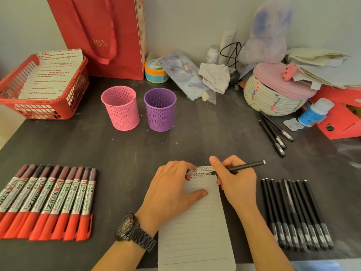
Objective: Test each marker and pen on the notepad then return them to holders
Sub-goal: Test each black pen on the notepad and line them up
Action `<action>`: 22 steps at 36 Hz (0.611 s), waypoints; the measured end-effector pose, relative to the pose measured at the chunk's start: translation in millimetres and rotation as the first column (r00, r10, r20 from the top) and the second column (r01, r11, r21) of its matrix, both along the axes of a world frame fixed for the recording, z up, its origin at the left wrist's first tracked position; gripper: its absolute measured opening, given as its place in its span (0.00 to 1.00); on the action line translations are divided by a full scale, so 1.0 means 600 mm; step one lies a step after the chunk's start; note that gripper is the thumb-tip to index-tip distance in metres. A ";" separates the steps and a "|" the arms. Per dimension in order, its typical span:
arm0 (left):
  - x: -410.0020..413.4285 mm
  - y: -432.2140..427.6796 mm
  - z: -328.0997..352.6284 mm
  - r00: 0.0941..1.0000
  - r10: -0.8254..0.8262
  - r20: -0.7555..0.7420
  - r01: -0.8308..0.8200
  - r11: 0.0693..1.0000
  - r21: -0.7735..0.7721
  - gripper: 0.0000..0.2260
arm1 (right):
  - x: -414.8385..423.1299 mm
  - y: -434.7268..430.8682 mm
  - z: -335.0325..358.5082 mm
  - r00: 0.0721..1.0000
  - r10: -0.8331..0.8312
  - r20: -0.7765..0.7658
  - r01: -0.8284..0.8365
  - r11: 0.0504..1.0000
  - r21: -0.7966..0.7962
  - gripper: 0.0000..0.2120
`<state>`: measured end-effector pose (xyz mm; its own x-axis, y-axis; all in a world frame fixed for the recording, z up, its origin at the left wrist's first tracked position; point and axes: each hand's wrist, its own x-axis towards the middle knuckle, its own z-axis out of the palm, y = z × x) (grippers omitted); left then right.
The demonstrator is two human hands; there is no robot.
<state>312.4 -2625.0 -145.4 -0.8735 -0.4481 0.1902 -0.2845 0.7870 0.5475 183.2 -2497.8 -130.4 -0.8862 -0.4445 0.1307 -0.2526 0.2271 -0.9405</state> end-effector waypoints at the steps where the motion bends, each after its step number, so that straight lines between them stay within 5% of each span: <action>1: 0.000 0.000 0.001 1.000 0.002 0.003 -0.002 1.000 -0.005 0.18 | 0.000 0.000 -0.002 1.000 0.005 -0.017 -0.005 1.000 0.015 0.17; 22: 0.000 0.002 0.003 1.000 0.018 0.005 -0.018 0.999 -0.032 0.22 | -0.001 -0.004 -0.011 0.996 0.012 -0.089 -0.005 0.997 0.081 0.14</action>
<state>312.4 -2623.7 -143.7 -0.8663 -0.4578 0.2001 -0.3018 0.7986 0.5206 182.4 -2500.0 -136.7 -0.8687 -0.4643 0.1725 -0.3369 0.2987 -0.8929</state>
